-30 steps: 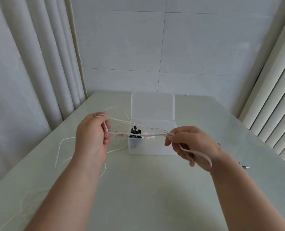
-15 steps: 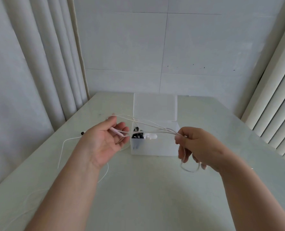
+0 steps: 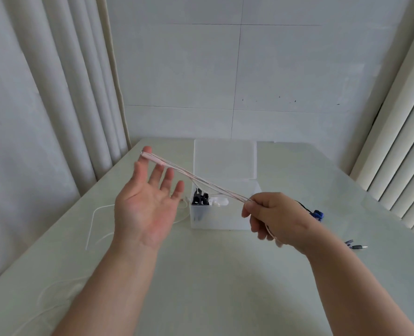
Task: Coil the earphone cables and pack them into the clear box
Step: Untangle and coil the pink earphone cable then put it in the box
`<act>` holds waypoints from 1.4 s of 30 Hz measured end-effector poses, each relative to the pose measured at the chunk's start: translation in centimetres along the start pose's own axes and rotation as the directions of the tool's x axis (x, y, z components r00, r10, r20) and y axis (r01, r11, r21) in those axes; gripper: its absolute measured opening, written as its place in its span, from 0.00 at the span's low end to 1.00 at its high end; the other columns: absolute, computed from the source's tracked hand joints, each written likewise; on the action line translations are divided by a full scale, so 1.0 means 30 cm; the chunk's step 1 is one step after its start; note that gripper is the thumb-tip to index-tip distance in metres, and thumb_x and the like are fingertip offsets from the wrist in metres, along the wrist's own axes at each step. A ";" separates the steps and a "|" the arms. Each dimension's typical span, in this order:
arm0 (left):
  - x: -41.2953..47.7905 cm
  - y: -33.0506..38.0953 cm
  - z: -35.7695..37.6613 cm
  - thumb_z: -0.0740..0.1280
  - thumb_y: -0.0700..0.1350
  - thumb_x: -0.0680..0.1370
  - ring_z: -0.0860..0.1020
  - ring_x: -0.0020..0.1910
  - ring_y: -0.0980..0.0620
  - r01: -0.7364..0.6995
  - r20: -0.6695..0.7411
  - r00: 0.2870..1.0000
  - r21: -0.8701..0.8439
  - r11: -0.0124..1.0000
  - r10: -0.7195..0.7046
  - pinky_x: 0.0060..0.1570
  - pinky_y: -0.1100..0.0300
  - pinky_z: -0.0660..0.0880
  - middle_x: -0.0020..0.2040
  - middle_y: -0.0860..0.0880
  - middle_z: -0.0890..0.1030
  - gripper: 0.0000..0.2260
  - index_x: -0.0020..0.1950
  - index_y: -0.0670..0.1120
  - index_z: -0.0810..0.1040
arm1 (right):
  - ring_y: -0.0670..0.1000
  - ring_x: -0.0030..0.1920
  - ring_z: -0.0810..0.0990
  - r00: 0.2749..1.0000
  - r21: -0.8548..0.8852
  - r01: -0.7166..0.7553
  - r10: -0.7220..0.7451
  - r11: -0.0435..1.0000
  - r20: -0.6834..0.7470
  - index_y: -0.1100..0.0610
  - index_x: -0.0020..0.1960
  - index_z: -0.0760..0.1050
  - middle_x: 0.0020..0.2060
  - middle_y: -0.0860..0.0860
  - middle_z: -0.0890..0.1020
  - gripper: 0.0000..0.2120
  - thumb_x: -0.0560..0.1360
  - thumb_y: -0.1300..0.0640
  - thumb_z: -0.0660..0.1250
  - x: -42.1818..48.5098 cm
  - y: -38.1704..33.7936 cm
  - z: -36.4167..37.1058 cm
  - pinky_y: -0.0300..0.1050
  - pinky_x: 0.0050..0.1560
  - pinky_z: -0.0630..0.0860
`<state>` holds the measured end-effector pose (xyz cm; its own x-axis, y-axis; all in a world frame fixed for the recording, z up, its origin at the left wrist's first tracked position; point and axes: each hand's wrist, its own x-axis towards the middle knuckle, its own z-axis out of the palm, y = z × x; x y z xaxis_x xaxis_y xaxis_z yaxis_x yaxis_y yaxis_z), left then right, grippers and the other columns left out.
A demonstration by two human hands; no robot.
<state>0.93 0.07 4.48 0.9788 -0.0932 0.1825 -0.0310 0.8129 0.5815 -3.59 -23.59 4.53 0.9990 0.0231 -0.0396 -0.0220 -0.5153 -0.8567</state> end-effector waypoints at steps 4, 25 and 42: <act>-0.003 -0.032 0.017 0.67 0.56 0.74 0.76 0.64 0.40 0.024 0.094 0.995 -0.063 0.998 -0.018 0.66 0.39 0.67 0.69 0.46 0.72 0.14 0.58 0.65 0.72 | 0.48 0.22 0.75 0.999 -0.019 0.008 -0.007 1.000 0.043 0.50 0.39 0.78 0.22 0.46 0.73 0.15 0.81 0.51 0.59 -0.003 -0.006 0.010 0.37 0.22 0.67; 0.042 -0.028 -0.010 0.56 0.55 0.83 0.64 0.23 0.53 -0.133 -0.386 0.917 -0.061 0.989 0.100 0.26 0.63 0.66 0.28 0.51 0.69 0.12 0.47 0.51 0.74 | 0.48 0.24 0.67 0.987 0.100 -0.002 -0.015 0.995 0.160 0.54 0.39 0.79 0.23 0.46 0.67 0.16 0.81 0.49 0.61 -0.001 0.009 0.006 0.44 0.31 0.78; 0.017 -0.041 0.010 0.59 0.57 0.81 0.60 0.23 0.55 -0.180 -0.193 0.957 0.185 0.966 0.215 0.24 0.64 0.61 0.28 0.53 0.66 0.12 0.47 0.54 0.78 | 0.47 0.23 0.62 0.998 0.117 0.018 -0.025 0.993 0.059 0.51 0.39 0.80 0.24 0.43 0.67 0.14 0.81 0.53 0.62 0.005 0.011 0.009 0.37 0.24 0.61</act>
<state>1.41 -1.15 4.09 0.9694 0.1966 0.1467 -0.2434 0.6957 0.6759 -3.47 -23.51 4.09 0.9951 0.0867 -0.0484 -0.0085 -0.4109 -0.9117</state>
